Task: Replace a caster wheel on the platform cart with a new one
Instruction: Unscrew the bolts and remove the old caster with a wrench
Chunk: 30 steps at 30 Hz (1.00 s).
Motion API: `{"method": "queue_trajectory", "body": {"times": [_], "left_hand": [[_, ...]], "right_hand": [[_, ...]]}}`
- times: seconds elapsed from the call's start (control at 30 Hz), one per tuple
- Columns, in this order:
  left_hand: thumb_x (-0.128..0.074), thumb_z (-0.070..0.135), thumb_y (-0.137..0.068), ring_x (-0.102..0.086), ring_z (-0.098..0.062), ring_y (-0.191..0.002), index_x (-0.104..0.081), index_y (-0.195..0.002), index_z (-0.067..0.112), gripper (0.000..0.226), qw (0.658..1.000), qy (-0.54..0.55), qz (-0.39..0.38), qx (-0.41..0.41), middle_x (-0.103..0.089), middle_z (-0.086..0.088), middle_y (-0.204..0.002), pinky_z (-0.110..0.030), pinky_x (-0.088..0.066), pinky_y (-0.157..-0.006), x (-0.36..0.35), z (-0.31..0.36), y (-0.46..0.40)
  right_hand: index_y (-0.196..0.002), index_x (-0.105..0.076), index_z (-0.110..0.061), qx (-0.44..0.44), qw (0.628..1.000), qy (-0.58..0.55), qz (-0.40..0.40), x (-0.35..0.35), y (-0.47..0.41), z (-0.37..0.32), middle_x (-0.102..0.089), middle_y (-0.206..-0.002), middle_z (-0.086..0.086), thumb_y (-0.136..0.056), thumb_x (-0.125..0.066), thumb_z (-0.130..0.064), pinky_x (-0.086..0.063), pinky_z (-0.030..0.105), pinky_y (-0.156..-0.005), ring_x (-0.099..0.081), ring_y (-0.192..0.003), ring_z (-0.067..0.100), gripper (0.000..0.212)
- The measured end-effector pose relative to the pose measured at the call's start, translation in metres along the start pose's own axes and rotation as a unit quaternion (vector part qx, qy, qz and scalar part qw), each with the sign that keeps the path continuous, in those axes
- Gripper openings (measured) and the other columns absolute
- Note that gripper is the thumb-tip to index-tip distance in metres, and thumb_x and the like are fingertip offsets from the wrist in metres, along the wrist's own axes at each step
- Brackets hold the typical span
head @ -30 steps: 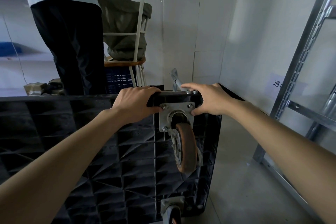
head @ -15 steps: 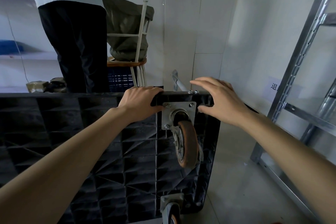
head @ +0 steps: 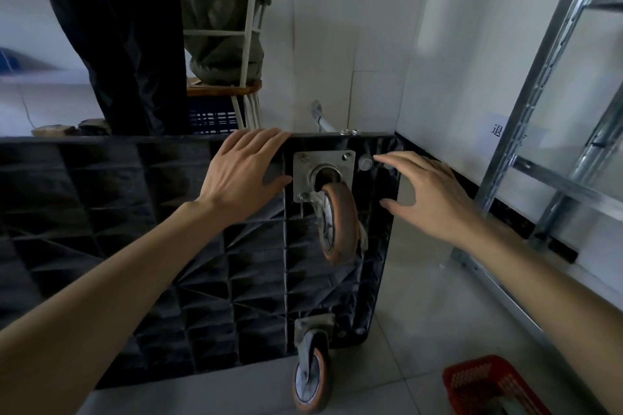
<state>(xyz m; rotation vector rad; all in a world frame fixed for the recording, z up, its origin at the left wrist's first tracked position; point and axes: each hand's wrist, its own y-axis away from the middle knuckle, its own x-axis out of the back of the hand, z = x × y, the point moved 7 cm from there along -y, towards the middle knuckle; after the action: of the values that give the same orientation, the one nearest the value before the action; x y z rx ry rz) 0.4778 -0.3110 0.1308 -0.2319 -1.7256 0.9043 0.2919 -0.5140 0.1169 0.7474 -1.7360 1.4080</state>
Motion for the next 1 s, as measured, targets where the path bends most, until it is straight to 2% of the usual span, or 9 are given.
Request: {"method": "queue_trajectory", "body": {"times": [0.13,0.2,0.3,0.37,0.43,0.57,0.8,1.0], "left_hand": [[-0.06,0.049,-0.095,-0.03,-0.02,-0.148,-0.041,-0.152,0.017,0.068,0.999,0.015,0.034,0.011,-0.036,-0.001,-0.16,-0.039,-0.019,-0.123,0.001,0.002,0.041],[-0.06,0.048,-0.096,-0.032,-0.02,-0.147,-0.042,-0.151,0.018,0.065,0.999,0.023,0.026,0.012,-0.037,-0.001,-0.159,-0.039,-0.021,-0.123,-0.008,0.007,0.068],[-0.063,0.048,-0.094,-0.04,-0.022,-0.142,-0.045,-0.149,0.019,0.065,0.998,0.04,-0.035,0.014,-0.043,0.0,-0.155,-0.04,-0.026,-0.12,-0.041,0.015,0.114],[-0.055,0.053,-0.093,-0.045,-0.023,-0.138,-0.049,-0.145,0.019,0.063,0.995,0.055,-0.085,0.013,-0.05,0.0,-0.15,-0.04,-0.03,-0.118,-0.069,0.023,0.146],[-0.05,0.058,-0.089,-0.05,-0.023,-0.133,-0.054,-0.141,0.019,0.065,0.988,0.067,-0.137,0.019,-0.056,0.001,-0.144,-0.04,-0.035,-0.114,-0.096,0.035,0.177],[-0.053,0.058,-0.084,-0.054,-0.021,-0.128,-0.059,-0.138,0.021,0.065,0.972,0.104,-0.202,0.057,-0.06,0.002,-0.14,-0.036,-0.04,-0.109,-0.139,0.062,0.231],[-0.065,0.055,-0.086,-0.047,-0.018,-0.135,-0.05,-0.145,0.027,0.067,0.937,0.147,-0.312,0.061,-0.05,0.008,-0.149,-0.031,-0.03,-0.113,-0.195,0.103,0.29],[-0.077,0.055,-0.075,-0.064,-0.019,-0.114,-0.064,-0.129,0.024,0.064,0.936,0.128,-0.324,0.042,-0.066,0.004,-0.13,-0.032,-0.049,-0.099,-0.215,0.118,0.318]], "right_hand": [[-0.144,-0.047,-0.032,-0.01,1.0,0.001,0.008,-0.021,0.03,0.005,-0.048,-0.145,-0.013,-0.087,-0.075,-0.037,-0.042,0.039,-0.104,-0.05,-0.131,0.017,0.064],[-0.143,-0.049,-0.029,-0.025,1.0,-0.011,-0.014,-0.041,0.052,0.01,-0.051,-0.143,-0.01,-0.088,-0.074,-0.037,-0.044,0.041,-0.103,-0.051,-0.129,0.018,0.061],[-0.145,-0.047,-0.031,-0.058,0.994,-0.025,-0.084,-0.087,0.095,0.018,-0.05,-0.144,-0.01,-0.09,-0.069,-0.039,-0.041,0.038,-0.106,-0.05,-0.13,0.016,0.059],[-0.146,-0.044,-0.035,-0.059,0.988,-0.022,-0.143,-0.125,0.128,0.018,-0.046,-0.146,-0.013,-0.092,-0.067,-0.041,-0.039,0.033,-0.106,-0.048,-0.131,0.012,0.06],[-0.147,-0.041,-0.037,-0.06,0.976,-0.012,-0.209,-0.161,0.161,0.014,-0.043,-0.147,-0.016,-0.093,-0.065,-0.042,-0.036,0.03,-0.107,-0.046,-0.133,0.009,0.059],[-0.149,-0.039,-0.037,-0.063,0.95,0.005,-0.307,-0.215,0.216,0.002,-0.041,-0.149,-0.016,-0.092,-0.063,-0.049,-0.031,0.03,-0.109,-0.044,-0.136,0.01,0.063],[-0.147,-0.044,-0.032,-0.08,0.922,-0.012,-0.379,-0.27,0.273,-0.008,-0.047,-0.145,-0.013,-0.09,-0.064,-0.046,-0.032,0.031,-0.108,-0.047,-0.132,0.011,0.062],[-0.144,-0.048,-0.031,-0.116,0.89,-0.009,-0.44,-0.314,0.302,-0.009,-0.048,-0.145,-0.009,-0.089,-0.064,-0.051,-0.032,0.031,-0.108,-0.047,-0.134,0.014,0.061]]}}
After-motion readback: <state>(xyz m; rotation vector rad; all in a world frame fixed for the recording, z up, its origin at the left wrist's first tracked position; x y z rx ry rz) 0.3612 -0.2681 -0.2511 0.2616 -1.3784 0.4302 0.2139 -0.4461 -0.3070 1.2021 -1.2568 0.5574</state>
